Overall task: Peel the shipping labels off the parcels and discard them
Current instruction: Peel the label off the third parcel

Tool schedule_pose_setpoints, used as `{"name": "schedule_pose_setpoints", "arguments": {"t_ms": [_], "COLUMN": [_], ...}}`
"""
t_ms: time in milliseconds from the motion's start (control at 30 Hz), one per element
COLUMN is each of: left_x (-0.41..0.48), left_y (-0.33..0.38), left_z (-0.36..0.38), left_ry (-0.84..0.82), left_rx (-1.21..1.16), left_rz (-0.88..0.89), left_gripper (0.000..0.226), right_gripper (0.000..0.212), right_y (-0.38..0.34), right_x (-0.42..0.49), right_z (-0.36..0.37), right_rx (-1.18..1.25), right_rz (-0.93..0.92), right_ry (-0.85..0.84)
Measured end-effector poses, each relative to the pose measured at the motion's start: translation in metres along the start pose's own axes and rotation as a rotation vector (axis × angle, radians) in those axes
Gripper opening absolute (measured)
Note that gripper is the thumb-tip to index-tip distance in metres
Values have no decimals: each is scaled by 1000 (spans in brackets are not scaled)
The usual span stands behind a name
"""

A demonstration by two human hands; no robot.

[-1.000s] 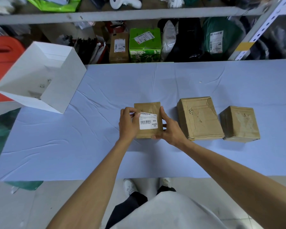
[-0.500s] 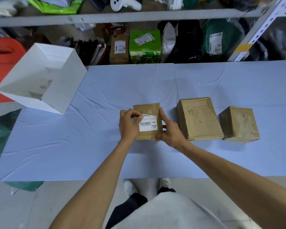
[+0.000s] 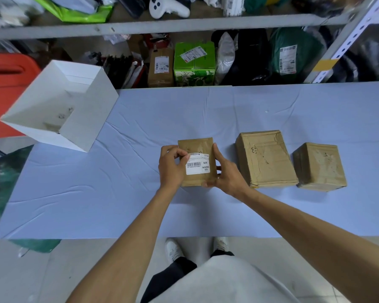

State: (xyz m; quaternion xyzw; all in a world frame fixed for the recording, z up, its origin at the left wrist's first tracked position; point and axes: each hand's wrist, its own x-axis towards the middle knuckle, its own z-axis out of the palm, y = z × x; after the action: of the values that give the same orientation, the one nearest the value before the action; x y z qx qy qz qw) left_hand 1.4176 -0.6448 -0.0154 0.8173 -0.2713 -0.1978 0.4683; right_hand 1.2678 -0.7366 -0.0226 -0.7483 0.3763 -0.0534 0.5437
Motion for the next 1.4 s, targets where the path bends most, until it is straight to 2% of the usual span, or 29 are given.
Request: {"name": "schedule_pose_setpoints", "arguments": {"t_ms": [300, 567, 1100, 1400], "left_x": [-2, -5, -16, -16], "left_y": [-7, -1, -9, -5], "left_z": [2, 3, -5, -4], "left_ry": [24, 23, -2, -53], "left_rx": [-27, -38, -78, -68], "left_rz": [34, 9, -12, -43], "left_gripper": [6, 8, 9, 3], "right_gripper": [132, 135, 134, 134], "right_y": [-4, -10, -5, -7], "right_x": [8, 12, 5, 4], "right_z": [3, 1, -1, 0], "right_rx": [-83, -157, -24, -90], "right_rz": [12, -20, 39, 23], "right_ry": [30, -13, -112, -89]}}
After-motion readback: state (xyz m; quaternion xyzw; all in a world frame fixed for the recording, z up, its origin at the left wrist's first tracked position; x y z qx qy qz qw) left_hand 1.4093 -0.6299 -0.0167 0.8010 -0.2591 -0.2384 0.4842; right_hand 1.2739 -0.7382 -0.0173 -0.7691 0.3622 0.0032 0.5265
